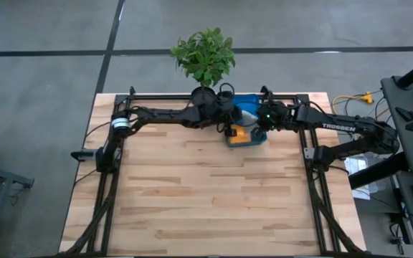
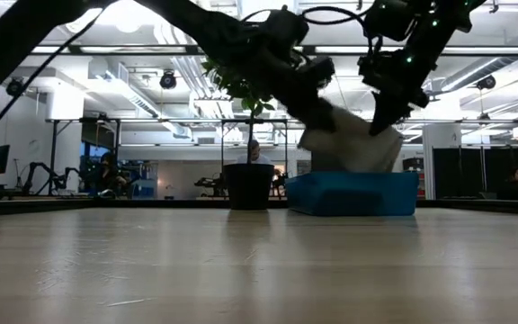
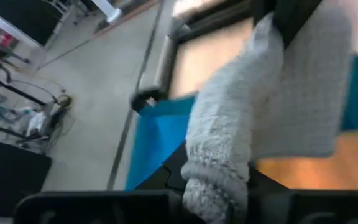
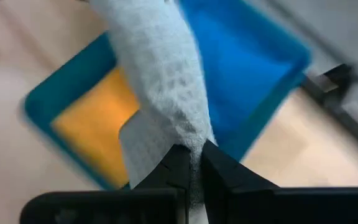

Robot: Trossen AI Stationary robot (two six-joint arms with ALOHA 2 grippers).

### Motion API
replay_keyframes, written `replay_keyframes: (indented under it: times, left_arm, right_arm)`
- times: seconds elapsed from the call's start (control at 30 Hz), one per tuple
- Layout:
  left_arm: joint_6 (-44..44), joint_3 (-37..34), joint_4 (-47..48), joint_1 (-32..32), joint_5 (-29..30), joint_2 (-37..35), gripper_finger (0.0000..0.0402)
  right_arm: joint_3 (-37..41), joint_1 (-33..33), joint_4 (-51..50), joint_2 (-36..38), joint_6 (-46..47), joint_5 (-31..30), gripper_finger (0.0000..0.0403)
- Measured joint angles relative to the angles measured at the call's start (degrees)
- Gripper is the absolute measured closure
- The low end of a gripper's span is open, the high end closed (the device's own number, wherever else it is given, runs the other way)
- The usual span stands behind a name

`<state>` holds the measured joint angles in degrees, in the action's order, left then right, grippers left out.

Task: Fold microfiber towels
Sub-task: Put the gray microfiber towel in the blue bin

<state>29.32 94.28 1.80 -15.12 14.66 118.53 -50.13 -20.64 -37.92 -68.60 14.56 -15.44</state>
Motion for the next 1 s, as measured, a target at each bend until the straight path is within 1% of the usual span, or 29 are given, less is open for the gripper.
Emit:
replay_keyframes:
  times: [0.03, 0.07, 0.13, 0.2, 0.3, 0.4, 0.47, 0.53, 0.6, 0.7, 0.9, 1.0]
  left_arm:
    - [0.04, 0.75, -0.77, -0.04, 0.07, 0.48, 0.0378]
    - [0.72, 1.27, -3.73, -0.06, 0.25, 1.16, 0.0378]
    - [4.02, 1.08, -5.60, -0.15, 0.75, 1.84, 0.0378]
    - [8.78, 0.83, -8.83, -0.13, 1.97, 3.19, 0.0378]
    - [12.09, -0.04, -11.64, 0.03, 5.20, 4.15, 0.0378]
    - [13.43, -2.16, -12.80, 0.16, 7.10, 5.40, 0.0378]
    - [13.46, -3.13, -12.83, 0.19, 7.68, 6.98, 0.0378]
    - [13.64, -3.79, -12.31, 0.29, 8.30, 7.37, 0.0378]
    - [13.64, -3.97, -12.96, 0.29, 8.44, 7.45, 0.0378]
    - [13.55, -4.98, -12.36, 0.88, 8.43, 7.45, 0.0378]
    - [13.51, -6.20, -8.14, 1.97, 9.03, 5.17, 0.0378]
    - [13.04, -6.19, -5.33, 2.01, 7.82, 4.10, 0.0376]
  right_arm:
    - [-0.01, -0.38, 0.65, -0.10, -0.88, -1.76, 0.0390]
    - [-0.02, -0.81, 1.03, -0.17, -2.15, -3.66, 0.0390]
    - [0.07, -1.39, 1.39, -0.47, -4.96, -7.61, 0.0390]
    - [0.39, -1.77, 2.26, -0.96, -7.55, -13.59, 0.0390]
    - [1.79, -1.29, 6.40, -1.98, -14.02, -22.65, 0.0390]
    - [4.69, -0.90, 12.39, -4.30, -23.05, -25.73, 0.0390]
    - [6.50, -0.72, 15.75, -6.24, -27.58, -25.66, 0.0390]
    - [7.28, -0.20, 17.63, -8.89, -30.10, -26.08, 0.0390]
    - [7.40, 0.09, 17.77, -11.32, -31.24, -27.84, 0.0390]
    - [7.30, 0.46, 18.22, -13.86, -31.27, -27.13, 0.0390]
    - [7.38, 2.76, 19.17, -14.01, -31.05, -25.78, 0.0390]
    - [7.41, 3.14, 19.05, -12.87, -29.75, -23.24, 0.0390]
